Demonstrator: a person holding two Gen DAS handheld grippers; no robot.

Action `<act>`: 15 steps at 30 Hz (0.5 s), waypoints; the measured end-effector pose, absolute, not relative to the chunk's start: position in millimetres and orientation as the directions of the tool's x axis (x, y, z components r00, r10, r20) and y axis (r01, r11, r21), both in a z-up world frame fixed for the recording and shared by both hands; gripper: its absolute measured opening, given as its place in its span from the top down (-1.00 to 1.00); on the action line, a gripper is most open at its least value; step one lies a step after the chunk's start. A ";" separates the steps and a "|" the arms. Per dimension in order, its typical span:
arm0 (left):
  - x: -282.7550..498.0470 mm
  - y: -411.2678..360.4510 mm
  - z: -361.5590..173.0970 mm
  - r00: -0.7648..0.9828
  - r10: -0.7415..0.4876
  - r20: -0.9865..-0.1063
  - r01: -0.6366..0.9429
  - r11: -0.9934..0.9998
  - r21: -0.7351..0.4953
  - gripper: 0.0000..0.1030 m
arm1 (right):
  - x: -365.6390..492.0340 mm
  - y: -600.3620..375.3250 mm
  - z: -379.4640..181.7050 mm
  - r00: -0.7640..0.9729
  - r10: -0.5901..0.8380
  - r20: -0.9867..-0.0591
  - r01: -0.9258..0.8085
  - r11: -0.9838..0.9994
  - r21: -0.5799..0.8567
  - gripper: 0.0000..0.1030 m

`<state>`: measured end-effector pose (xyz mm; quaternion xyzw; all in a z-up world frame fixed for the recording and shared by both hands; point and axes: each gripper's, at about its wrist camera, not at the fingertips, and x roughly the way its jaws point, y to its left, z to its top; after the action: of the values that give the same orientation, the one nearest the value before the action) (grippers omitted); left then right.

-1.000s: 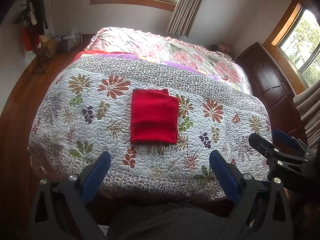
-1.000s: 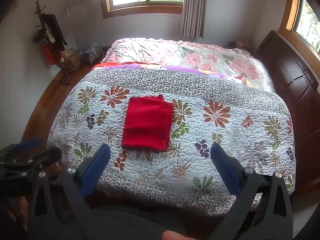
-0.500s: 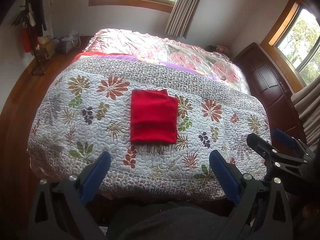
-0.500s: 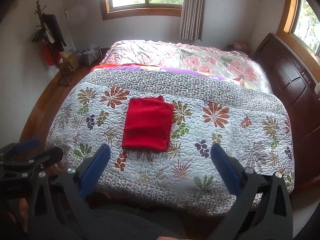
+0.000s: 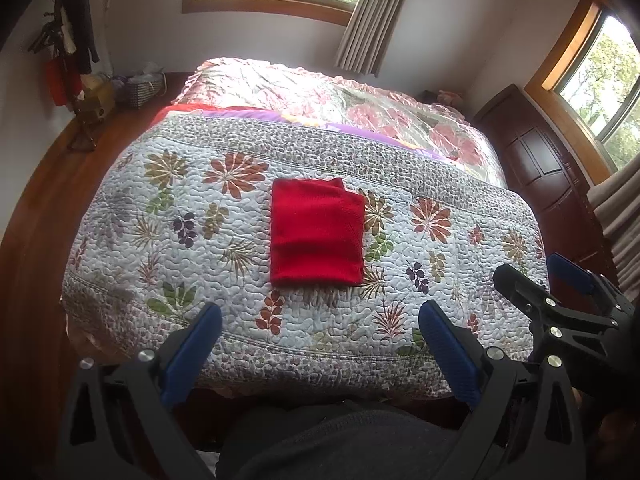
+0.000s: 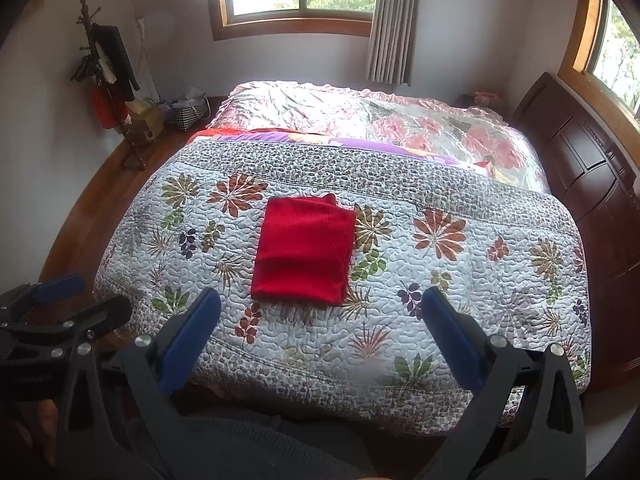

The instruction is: Fold small clothes

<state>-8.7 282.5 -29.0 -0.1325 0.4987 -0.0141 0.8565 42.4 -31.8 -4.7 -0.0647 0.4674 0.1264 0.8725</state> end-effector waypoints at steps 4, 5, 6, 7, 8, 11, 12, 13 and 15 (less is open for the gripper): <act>-8.2 283.0 -29.8 0.499 -0.157 -0.852 -0.107 0.965 -0.240 -0.92 | 43.0 -31.7 -5.6 0.526 0.159 -0.835 -0.282 0.959 0.005 -0.94; -7.8 283.1 -30.2 0.497 -0.157 -0.853 -0.106 0.965 -0.240 -0.92 | 42.8 -31.6 -6.0 0.527 0.157 -0.835 -0.280 0.960 0.004 -0.94; -7.2 283.1 -30.8 0.494 -0.157 -0.855 -0.104 0.966 -0.237 -0.92 | 42.7 -32.3 -6.5 0.526 0.157 -0.836 -0.279 0.960 0.005 -0.94; -6.9 283.0 -31.2 0.491 -0.156 -0.857 -0.103 0.967 -0.235 -0.92 | 43.1 -32.7 -7.0 0.525 0.157 -0.837 -0.277 0.961 0.007 -0.94; -6.6 283.2 -31.6 0.488 -0.155 -0.859 -0.103 0.967 -0.233 -0.92 | 43.8 -33.0 -7.4 0.523 0.156 -0.838 -0.275 0.961 0.008 -0.94; -4.7 283.1 -32.9 0.482 -0.149 -0.863 -0.103 0.969 -0.225 -0.92 | 43.3 -32.8 -9.5 0.519 0.157 -0.840 -0.273 0.962 0.011 -0.94; -4.4 282.9 -33.1 0.481 -0.146 -0.865 -0.103 0.970 -0.221 -0.92 | 43.0 -32.9 -9.8 0.518 0.158 -0.840 -0.274 0.962 0.011 -0.94; -4.0 282.4 -33.4 0.479 -0.145 -0.866 -0.101 0.971 -0.218 -0.92 | 43.5 -32.5 -10.0 0.517 0.158 -0.841 -0.275 0.961 0.012 -0.94; -3.0 281.5 -34.1 0.476 -0.143 -0.868 -0.097 0.972 -0.214 -0.92 | 43.7 -32.2 -10.3 0.518 0.158 -0.841 -0.274 0.962 0.012 -0.94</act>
<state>-3.0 281.5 -34.1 -0.1174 0.5118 -0.0137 0.8509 43.7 -32.2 -10.3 -0.0610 0.4749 0.1244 0.8691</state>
